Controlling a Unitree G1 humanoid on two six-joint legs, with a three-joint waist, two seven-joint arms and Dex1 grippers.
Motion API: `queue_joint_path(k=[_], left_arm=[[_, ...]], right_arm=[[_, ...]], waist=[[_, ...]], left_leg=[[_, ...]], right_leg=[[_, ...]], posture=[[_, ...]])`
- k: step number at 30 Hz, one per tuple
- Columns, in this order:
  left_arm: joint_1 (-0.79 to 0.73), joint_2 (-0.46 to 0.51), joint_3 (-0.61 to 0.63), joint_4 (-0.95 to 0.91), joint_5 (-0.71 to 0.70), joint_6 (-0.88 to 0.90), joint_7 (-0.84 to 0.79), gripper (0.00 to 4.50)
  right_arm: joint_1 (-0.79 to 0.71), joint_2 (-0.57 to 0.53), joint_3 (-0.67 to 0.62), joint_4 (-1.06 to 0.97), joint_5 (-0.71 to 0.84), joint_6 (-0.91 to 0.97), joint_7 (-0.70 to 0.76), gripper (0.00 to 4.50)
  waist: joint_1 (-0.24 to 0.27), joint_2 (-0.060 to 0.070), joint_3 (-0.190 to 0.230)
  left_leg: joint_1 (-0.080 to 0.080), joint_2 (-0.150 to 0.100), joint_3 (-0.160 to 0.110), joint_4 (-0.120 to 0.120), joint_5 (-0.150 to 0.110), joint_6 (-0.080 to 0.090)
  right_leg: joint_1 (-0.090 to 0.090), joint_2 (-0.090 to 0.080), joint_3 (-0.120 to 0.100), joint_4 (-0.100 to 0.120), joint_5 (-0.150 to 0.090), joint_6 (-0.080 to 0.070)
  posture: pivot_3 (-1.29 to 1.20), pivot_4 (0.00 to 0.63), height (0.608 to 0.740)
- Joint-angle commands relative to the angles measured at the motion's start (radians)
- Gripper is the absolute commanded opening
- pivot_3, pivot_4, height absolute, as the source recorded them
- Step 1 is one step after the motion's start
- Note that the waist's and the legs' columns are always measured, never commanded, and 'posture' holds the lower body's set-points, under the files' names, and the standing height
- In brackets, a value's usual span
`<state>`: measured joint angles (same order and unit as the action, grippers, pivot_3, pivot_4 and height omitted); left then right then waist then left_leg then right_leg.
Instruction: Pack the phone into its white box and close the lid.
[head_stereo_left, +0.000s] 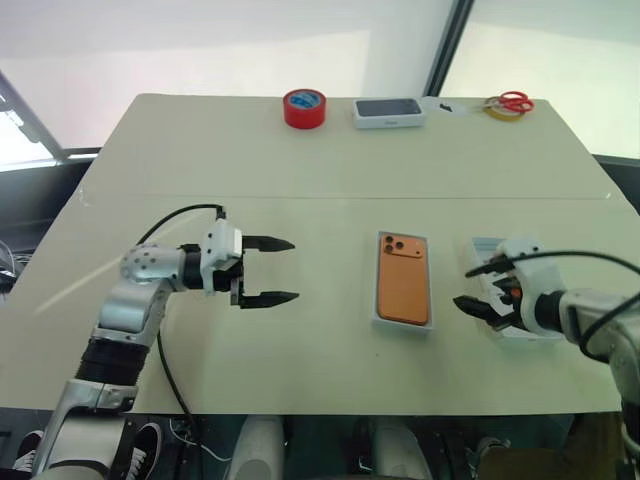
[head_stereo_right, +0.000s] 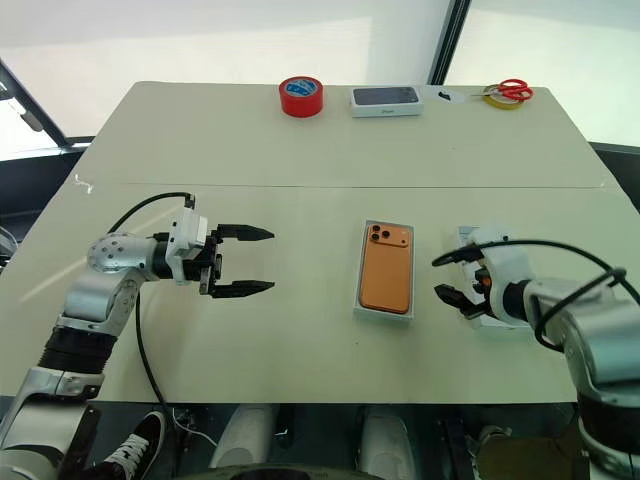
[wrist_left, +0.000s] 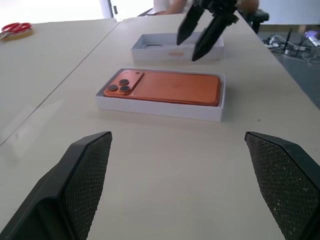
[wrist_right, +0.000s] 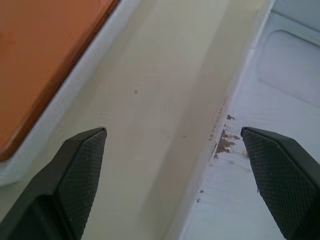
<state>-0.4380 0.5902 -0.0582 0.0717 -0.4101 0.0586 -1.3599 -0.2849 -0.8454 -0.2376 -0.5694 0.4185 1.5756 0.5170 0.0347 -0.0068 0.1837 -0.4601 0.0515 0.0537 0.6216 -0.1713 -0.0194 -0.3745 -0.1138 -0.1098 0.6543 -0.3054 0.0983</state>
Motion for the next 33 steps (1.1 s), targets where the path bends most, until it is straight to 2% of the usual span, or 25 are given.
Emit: queue_joint_path(k=[1,5,15,23,28,31,33], left_arm=[[0.025,0.014,0.025,-0.067,-0.030,-0.029,-0.012,4.47],[0.070,0.021,0.030,-0.124,-0.033,-0.032,0.006,4.47],[0.144,0.049,0.058,-0.220,-0.051,-0.015,0.037,4.47],[0.153,0.046,0.063,-0.223,-0.071,-0.018,0.044,4.47],[0.172,0.026,0.030,-0.238,-0.057,-0.037,0.049,4.47],[0.158,0.016,0.030,-0.243,-0.066,-0.020,0.064,4.50],[0.156,0.016,0.031,-0.242,-0.065,-0.020,0.065,4.50]], right_arm=[[-0.053,-0.037,0.039,0.096,0.088,0.039,-0.021,4.50],[-0.165,-0.069,0.149,0.193,0.101,0.039,-0.060,4.50],[-0.317,-0.093,0.235,0.386,0.269,0.039,-0.192,4.50],[-0.294,-0.167,0.216,0.439,0.569,0.039,-0.381,4.50],[-0.241,-0.147,0.204,0.432,0.679,0.039,-0.530,4.50],[-0.221,-0.105,0.174,0.470,0.707,0.039,-0.611,3.66],[-0.215,-0.075,0.157,0.495,0.703,0.039,-0.659,2.60]], waist=[[0.003,0.000,0.000],[-0.001,0.000,0.000],[-0.009,0.001,0.000],[-0.013,0.001,0.000],[-0.023,0.000,0.000],[-0.022,-0.001,0.000],[-0.023,-0.002,-0.002]], left_leg=[[0.000,0.000,0.000,0.000,0.000,0.001],[-0.001,-0.001,0.002,0.000,-0.001,0.002],[-0.001,0.000,0.004,0.001,-0.001,0.002],[-0.001,0.000,0.005,0.001,-0.001,0.002],[-0.001,0.000,0.005,0.001,-0.001,0.002],[-0.001,0.000,0.005,0.002,-0.001,0.002],[-0.001,0.000,0.005,0.002,-0.001,0.002]], right_leg=[[0.000,0.000,0.000,0.000,0.000,0.000],[0.000,-0.001,0.001,-0.001,0.000,0.000],[-0.001,0.000,0.001,0.000,0.000,0.000],[-0.001,-0.001,0.001,0.000,0.000,0.001],[0.000,0.000,0.001,0.000,0.000,0.001],[0.000,0.000,0.001,0.000,0.000,0.001],[0.000,0.000,0.001,0.000,0.000,0.001]], posture=[[0.00,0.150,0.740],[0.00,0.150,0.740],[0.00,0.150,0.740],[0.00,0.150,0.740],[0.00,0.150,0.740],[0.00,0.150,0.740],[0.00,0.150,0.740]])
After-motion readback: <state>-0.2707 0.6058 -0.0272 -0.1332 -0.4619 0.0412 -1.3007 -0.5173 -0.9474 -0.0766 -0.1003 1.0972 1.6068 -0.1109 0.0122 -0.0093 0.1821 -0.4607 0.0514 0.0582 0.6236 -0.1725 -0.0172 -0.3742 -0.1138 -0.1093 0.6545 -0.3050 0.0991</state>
